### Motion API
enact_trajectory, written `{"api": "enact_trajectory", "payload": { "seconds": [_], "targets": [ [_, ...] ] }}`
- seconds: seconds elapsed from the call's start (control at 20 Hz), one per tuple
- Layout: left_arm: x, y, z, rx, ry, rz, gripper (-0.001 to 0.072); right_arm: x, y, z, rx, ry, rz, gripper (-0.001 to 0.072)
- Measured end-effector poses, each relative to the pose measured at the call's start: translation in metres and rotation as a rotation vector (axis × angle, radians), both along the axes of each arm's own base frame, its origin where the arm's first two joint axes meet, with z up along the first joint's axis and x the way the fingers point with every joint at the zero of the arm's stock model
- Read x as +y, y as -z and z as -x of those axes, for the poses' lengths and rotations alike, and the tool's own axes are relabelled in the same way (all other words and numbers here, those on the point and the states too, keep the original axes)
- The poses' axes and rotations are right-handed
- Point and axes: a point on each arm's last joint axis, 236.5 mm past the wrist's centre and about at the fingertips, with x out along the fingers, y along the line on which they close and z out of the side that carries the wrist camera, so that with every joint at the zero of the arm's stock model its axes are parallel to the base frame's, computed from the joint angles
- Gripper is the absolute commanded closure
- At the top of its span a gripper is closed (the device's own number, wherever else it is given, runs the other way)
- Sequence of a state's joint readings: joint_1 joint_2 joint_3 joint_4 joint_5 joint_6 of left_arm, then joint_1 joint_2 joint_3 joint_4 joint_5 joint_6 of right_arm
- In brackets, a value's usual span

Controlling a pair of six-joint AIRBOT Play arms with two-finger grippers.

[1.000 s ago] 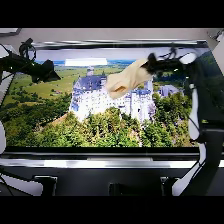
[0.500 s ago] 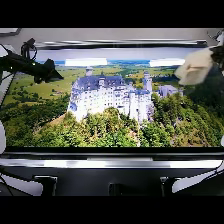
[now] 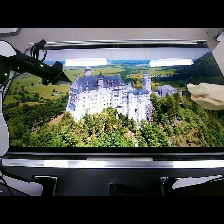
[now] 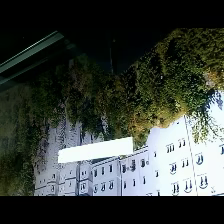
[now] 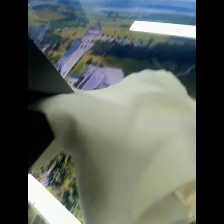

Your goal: Fold the clothes and pants, and hang the long-sleeved shirts on hangers.

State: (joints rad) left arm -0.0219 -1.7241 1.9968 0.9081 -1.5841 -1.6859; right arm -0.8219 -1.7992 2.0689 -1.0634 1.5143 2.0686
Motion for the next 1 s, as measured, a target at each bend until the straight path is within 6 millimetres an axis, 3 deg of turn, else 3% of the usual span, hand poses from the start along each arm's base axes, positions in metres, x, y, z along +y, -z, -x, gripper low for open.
{"api": "enact_trajectory", "payload": {
  "seconds": [0.25,0.45,1.0],
  "targets": [
    [-0.013,0.0,0.005,0.002,0.03,0.0,0.0691,-0.001,0.037,0.071,0.292,-0.099,0.017,0.068],
    [-0.018,0.0,0.007,0.001,0.042,0.0,0.069,0.002,0.06,0.111,0.464,-0.139,-0.001,0.068],
    [-0.022,0.001,0.008,0.001,0.051,-0.001,0.0691,0.021,0.127,0.176,0.743,-0.206,-0.057,0.0674]
  ]
}}
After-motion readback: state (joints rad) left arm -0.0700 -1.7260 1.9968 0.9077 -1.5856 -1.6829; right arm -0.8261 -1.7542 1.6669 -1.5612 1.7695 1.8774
